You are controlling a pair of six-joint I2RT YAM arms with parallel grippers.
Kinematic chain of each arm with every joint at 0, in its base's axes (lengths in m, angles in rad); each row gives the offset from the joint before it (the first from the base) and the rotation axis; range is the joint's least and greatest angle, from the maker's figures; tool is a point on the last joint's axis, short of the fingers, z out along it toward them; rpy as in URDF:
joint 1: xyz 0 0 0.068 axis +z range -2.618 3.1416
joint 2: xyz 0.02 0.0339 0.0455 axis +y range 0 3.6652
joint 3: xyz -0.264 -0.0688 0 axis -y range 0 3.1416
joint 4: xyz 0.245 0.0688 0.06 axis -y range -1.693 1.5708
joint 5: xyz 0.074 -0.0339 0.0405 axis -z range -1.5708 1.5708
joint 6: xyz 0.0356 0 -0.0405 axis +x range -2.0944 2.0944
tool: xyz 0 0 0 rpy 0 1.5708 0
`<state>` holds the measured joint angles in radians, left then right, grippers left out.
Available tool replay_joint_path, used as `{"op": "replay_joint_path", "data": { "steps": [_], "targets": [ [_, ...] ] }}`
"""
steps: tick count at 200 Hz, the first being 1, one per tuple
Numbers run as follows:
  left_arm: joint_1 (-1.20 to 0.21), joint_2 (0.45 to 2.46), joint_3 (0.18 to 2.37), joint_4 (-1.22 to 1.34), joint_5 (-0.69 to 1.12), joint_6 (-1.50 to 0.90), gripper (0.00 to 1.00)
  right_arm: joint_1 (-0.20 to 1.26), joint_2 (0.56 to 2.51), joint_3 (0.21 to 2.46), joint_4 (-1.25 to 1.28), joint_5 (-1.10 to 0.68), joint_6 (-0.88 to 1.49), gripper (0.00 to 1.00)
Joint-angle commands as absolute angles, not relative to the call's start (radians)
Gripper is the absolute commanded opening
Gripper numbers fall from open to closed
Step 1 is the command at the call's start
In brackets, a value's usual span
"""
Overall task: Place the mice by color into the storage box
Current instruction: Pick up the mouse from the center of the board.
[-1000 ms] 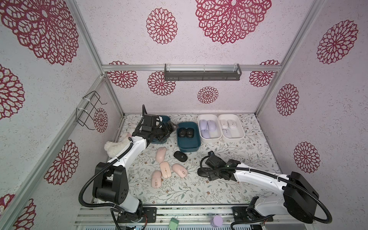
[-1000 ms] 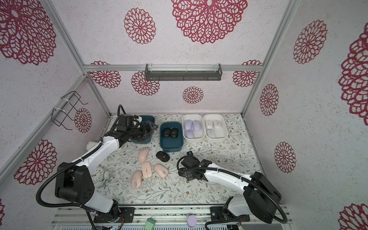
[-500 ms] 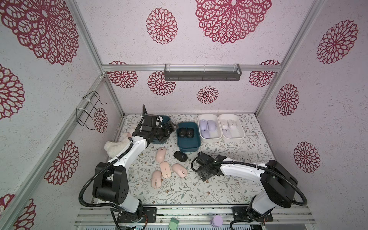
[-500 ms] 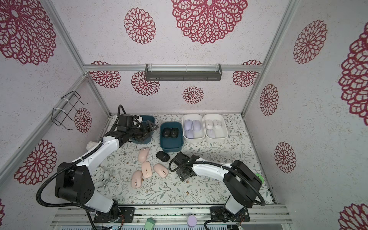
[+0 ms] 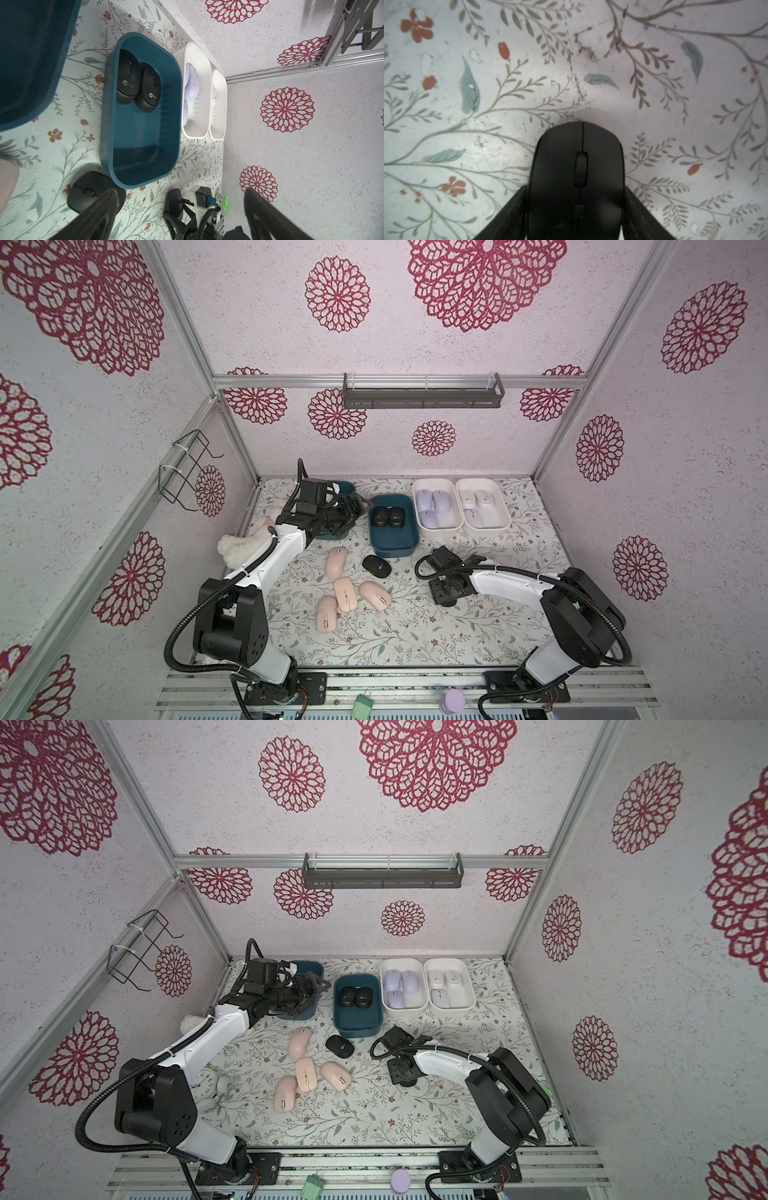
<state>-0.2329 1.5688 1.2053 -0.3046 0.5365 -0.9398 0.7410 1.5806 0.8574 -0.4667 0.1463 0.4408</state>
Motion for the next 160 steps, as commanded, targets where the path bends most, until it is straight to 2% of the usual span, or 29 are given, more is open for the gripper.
{"op": "replay_joint_path", "data": {
  "steps": [1, 30, 97, 160],
  "targets": [
    [-0.246, 1.547, 1.205, -0.283, 0.544, -0.948, 0.97, 0.741, 1.529, 0.84, -0.443, 0.089, 0.504, 0.67],
    [-0.264, 1.542, 1.212, -0.307, 0.513, -0.924, 0.97, 0.741, 1.501, 0.847, -0.439, 0.111, 0.512, 0.63],
    [-0.234, 1.541, 1.22, -0.321, 0.507, -0.916, 0.97, 0.742, 1.533, 1.047, -0.486, 0.165, 0.459, 0.62],
    [-0.165, 1.513, 1.211, -0.326, 0.471, -0.911, 0.97, 0.744, 1.819, 1.452, -0.406, 0.221, 0.486, 0.62]
  ]
}}
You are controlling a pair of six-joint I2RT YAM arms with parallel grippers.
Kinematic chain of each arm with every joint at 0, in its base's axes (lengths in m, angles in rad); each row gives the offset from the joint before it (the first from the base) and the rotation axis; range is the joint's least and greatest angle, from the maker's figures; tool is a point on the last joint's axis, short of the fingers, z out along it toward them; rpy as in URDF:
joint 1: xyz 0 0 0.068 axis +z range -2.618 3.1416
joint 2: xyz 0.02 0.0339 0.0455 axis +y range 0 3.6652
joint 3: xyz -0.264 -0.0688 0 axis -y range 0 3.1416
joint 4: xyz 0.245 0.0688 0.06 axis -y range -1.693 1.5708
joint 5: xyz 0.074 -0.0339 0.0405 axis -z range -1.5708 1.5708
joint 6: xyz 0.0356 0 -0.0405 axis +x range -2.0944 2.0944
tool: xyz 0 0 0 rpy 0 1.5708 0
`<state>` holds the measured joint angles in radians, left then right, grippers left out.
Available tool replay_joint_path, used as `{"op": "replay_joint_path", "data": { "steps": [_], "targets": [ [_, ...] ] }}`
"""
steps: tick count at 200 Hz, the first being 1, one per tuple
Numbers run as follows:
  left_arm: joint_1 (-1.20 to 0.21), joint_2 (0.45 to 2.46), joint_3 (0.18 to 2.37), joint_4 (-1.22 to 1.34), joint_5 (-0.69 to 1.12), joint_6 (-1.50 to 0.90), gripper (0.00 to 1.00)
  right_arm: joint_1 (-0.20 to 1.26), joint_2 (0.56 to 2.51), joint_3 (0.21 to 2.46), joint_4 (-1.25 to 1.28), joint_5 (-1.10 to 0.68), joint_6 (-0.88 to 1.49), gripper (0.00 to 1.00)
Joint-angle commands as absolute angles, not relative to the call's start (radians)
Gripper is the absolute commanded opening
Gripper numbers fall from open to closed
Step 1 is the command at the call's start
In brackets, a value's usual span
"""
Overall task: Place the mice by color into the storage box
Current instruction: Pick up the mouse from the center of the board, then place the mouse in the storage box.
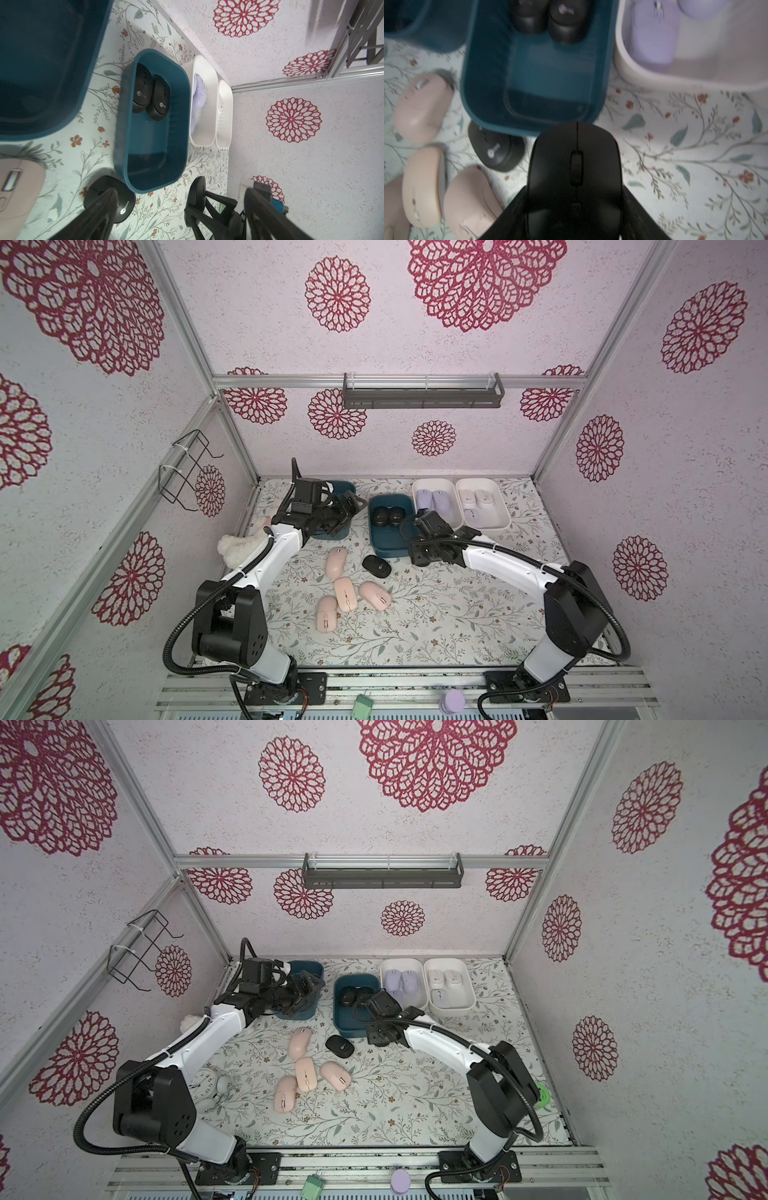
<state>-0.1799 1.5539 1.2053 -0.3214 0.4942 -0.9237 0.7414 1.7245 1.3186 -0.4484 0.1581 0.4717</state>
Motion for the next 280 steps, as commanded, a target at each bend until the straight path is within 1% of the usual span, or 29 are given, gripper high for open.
{"op": "replay_joint_path", "data": {
  "steps": [1, 20, 47, 102, 160, 192, 206, 249, 280],
  "targets": [
    [-0.165, 1.512, 1.211, -0.326, 0.471, -0.911, 0.97, 0.744, 1.825, 1.461, -0.405, 0.222, 0.486, 0.62],
    [-0.164, 1.5, 1.212, -0.329, 0.454, -0.906, 0.97, 0.744, 1.944, 1.59, -0.399, 0.206, 0.482, 0.63],
    [-0.16, 1.475, 1.198, -0.324, 0.416, -0.904, 0.97, 0.744, 2.094, 1.76, -0.453, 0.173, 0.498, 0.63],
    [-0.16, 1.468, 1.197, -0.319, 0.426, -0.908, 0.97, 0.746, 2.248, 1.888, -0.467, 0.105, 0.584, 0.63],
    [-0.16, 1.474, 1.188, -0.304, 0.438, -0.925, 0.97, 0.733, 2.308, 1.914, -0.468, 0.078, 0.621, 0.66],
    [-0.16, 1.481, 1.188, -0.302, 0.443, -0.927, 0.97, 0.732, 2.313, 1.914, -0.458, 0.044, 0.629, 0.73],
    [-0.16, 1.486, 1.189, -0.303, 0.444, -0.928, 0.97, 0.73, 2.31, 1.916, -0.447, 0.02, 0.634, 0.73],
    [-0.16, 1.489, 1.189, -0.303, 0.447, -0.928, 0.97, 0.721, 2.26, 1.881, -0.404, -0.058, 0.653, 0.75],
    [-0.16, 1.49, 1.189, -0.297, 0.459, -0.933, 0.97, 0.702, 2.195, 1.79, -0.303, -0.146, 0.701, 0.75]
  ]
}}
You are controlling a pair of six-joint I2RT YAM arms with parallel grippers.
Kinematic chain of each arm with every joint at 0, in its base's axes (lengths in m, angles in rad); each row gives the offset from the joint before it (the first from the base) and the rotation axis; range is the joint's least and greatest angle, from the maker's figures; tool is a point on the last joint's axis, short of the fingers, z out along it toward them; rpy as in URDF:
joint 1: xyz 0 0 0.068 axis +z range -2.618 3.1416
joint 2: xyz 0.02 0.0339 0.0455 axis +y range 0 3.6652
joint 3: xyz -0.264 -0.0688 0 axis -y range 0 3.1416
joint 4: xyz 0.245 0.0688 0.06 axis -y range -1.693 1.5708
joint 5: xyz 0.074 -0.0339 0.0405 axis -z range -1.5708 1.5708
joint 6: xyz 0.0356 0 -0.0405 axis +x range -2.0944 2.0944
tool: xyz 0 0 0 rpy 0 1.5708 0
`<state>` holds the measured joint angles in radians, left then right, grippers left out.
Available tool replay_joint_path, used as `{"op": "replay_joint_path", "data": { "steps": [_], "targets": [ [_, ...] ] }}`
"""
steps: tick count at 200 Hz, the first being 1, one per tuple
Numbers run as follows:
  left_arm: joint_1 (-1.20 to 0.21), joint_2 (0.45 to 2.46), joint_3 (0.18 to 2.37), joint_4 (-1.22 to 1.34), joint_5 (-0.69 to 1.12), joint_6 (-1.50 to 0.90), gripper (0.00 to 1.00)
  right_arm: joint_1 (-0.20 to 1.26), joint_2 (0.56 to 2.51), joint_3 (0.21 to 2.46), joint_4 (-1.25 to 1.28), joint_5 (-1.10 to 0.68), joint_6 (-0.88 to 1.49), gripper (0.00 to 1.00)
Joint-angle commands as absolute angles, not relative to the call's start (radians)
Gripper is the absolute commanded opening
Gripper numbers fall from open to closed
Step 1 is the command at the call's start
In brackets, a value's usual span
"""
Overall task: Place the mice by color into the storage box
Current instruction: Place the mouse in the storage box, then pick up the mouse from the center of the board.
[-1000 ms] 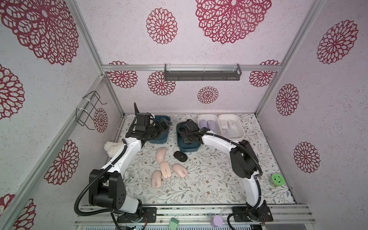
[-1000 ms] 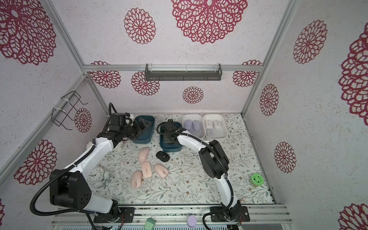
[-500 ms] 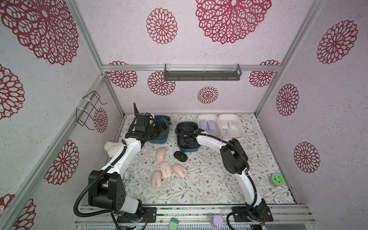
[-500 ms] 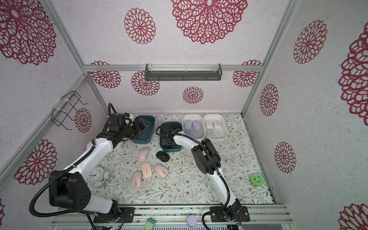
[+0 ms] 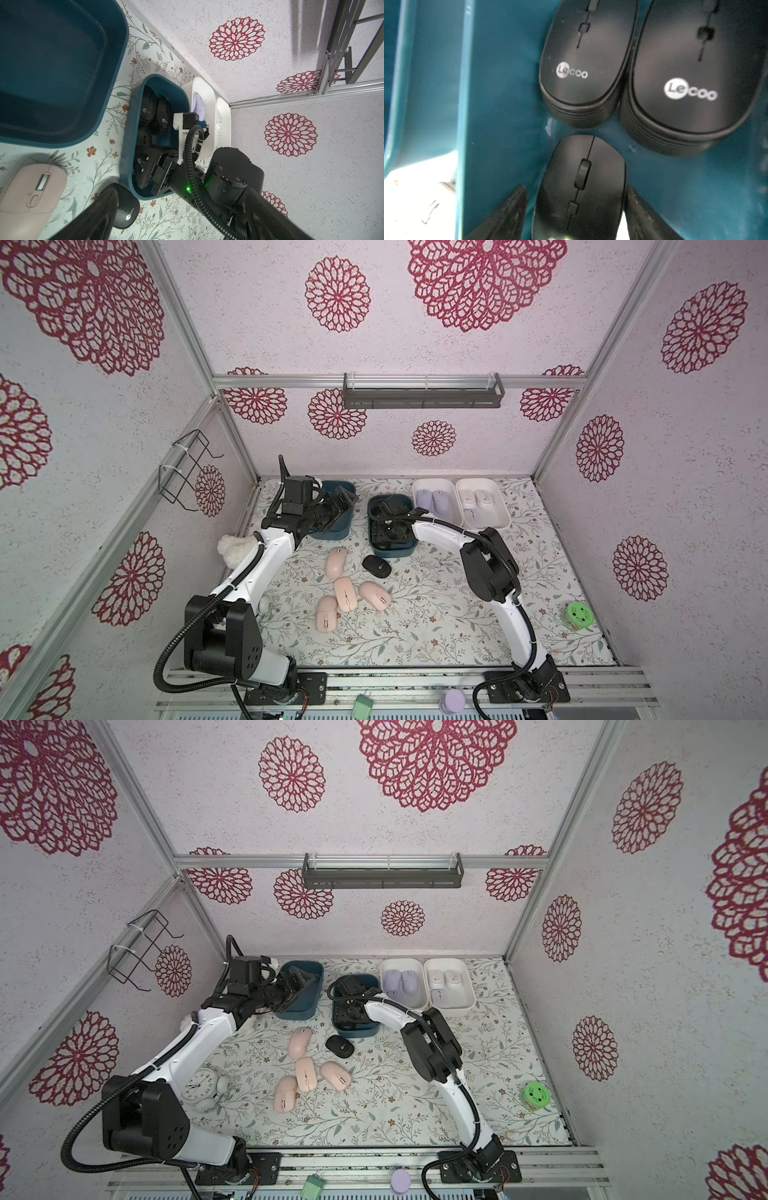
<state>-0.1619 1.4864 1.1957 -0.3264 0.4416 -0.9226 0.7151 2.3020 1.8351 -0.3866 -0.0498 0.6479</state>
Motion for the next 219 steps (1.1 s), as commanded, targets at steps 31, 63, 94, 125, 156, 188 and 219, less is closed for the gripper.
{"op": "replay_joint_path", "data": {
  "steps": [31, 63, 94, 125, 156, 188, 219],
  "targets": [
    [-0.16, 1.493, 1.189, -0.297, 0.461, -0.934, 0.97, 0.688, 2.156, 1.762, -0.268, -0.172, 0.705, 0.74],
    [-0.16, 1.492, 1.19, -0.297, 0.46, -0.932, 0.97, 0.685, 2.104, 1.756, -0.294, -0.119, 0.647, 0.72],
    [-0.16, 1.49, 1.19, -0.3, 0.458, -0.93, 0.97, 0.701, 1.994, 1.674, -0.306, -0.031, 0.565, 0.7],
    [-0.16, 1.487, 1.192, -0.299, 0.466, -0.933, 0.97, 0.743, 1.864, 1.497, -0.283, 0.066, 0.492, 0.68],
    [-0.161, 1.473, 1.192, -0.287, 0.482, -0.939, 0.97, 0.776, 1.736, 1.332, -0.279, 0.169, 0.454, 0.68],
    [-0.156, 1.468, 1.203, -0.304, 0.465, -0.914, 0.97, 0.797, 1.625, 1.165, -0.233, 0.201, 0.433, 0.68],
    [-0.137, 1.46, 1.206, -0.317, 0.426, -0.882, 0.97, 0.808, 1.571, 1.059, -0.185, 0.21, 0.419, 0.69]
  ]
}}
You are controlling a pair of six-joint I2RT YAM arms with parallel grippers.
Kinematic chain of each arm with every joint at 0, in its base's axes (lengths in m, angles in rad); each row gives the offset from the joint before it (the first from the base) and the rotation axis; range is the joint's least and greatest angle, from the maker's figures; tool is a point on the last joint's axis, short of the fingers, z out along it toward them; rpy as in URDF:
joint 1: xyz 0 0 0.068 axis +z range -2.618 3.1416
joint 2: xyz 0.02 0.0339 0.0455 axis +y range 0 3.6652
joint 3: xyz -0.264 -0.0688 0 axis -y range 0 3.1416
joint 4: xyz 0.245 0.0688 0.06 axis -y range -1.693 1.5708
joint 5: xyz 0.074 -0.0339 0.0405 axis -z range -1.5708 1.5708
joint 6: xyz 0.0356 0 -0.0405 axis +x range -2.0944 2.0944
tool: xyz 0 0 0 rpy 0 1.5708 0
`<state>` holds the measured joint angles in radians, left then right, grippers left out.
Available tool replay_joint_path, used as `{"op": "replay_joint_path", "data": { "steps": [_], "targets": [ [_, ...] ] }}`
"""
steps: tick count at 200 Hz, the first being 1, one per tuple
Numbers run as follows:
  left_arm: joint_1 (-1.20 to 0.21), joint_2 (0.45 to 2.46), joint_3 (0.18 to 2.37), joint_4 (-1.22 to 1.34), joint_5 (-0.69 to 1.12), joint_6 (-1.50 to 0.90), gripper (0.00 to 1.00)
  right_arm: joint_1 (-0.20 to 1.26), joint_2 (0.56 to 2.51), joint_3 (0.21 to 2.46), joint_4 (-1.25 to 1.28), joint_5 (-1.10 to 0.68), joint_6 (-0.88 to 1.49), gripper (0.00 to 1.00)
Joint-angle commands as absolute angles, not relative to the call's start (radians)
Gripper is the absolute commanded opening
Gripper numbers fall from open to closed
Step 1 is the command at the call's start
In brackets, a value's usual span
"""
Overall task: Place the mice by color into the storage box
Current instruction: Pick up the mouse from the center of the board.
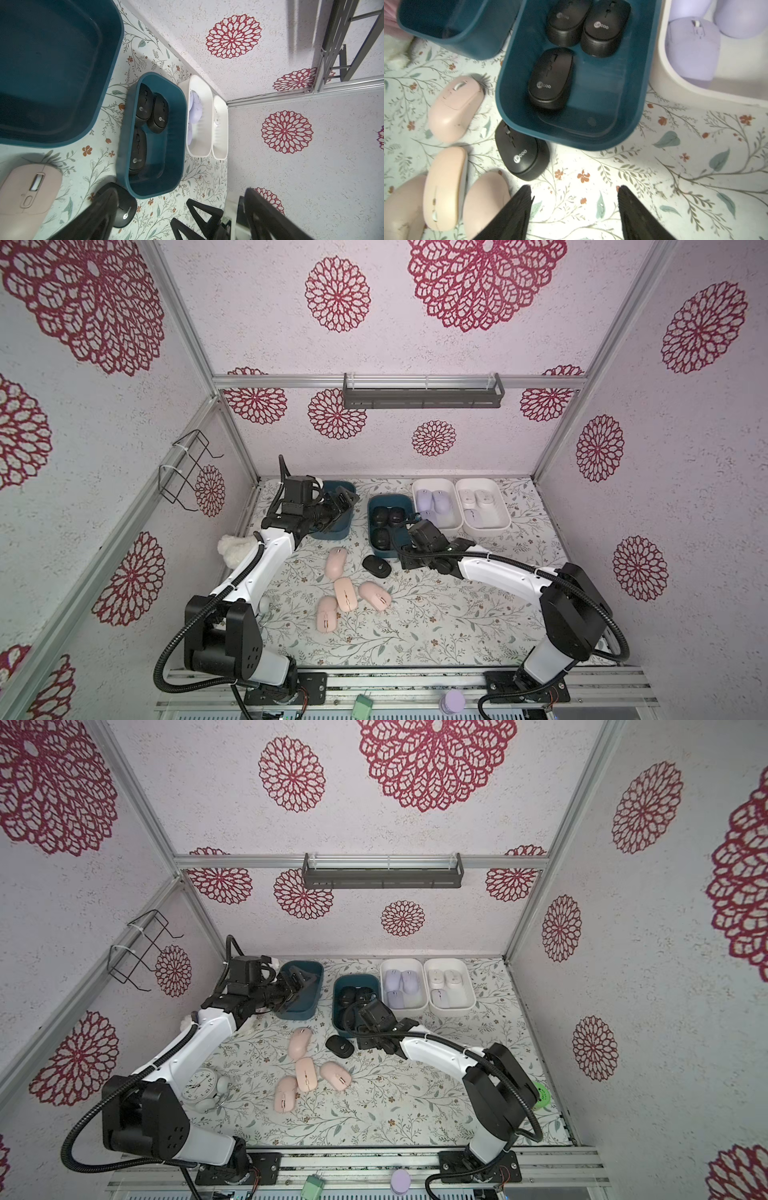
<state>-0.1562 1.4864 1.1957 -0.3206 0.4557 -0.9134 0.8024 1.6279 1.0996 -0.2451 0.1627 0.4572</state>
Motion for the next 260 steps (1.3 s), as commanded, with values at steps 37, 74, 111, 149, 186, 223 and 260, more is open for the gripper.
{"op": "replay_joint_path", "data": {
  "steps": [37, 74, 111, 149, 186, 223, 260],
  "targets": [
    [-0.118, 1.436, 1.18, -0.262, 0.417, -0.868, 0.97, 0.81, 1.577, 1.014, -0.149, 0.209, 0.405, 0.72],
    [-0.106, 1.439, 1.157, -0.22, 0.431, -0.889, 0.97, 0.811, 1.601, 1.026, -0.135, 0.193, 0.4, 0.73],
    [-0.103, 1.465, 1.159, -0.215, 0.468, -0.918, 0.97, 0.828, 1.626, 1.039, -0.133, 0.174, 0.396, 0.72],
    [-0.104, 1.482, 1.162, -0.221, 0.486, -0.939, 0.97, 0.855, 1.66, 1.053, -0.133, 0.162, 0.402, 0.72],
    [-0.102, 1.489, 1.173, -0.245, 0.476, -0.926, 0.97, 0.885, 1.737, 1.108, -0.153, 0.113, 0.365, 0.73],
    [-0.103, 1.49, 1.176, -0.255, 0.476, -0.927, 0.97, 0.896, 1.846, 1.185, -0.164, 0.055, 0.335, 0.77],
    [-0.103, 1.491, 1.177, -0.257, 0.482, -0.93, 0.97, 0.896, 1.946, 1.277, -0.179, 0.106, 0.279, 0.85]
  ]
}}
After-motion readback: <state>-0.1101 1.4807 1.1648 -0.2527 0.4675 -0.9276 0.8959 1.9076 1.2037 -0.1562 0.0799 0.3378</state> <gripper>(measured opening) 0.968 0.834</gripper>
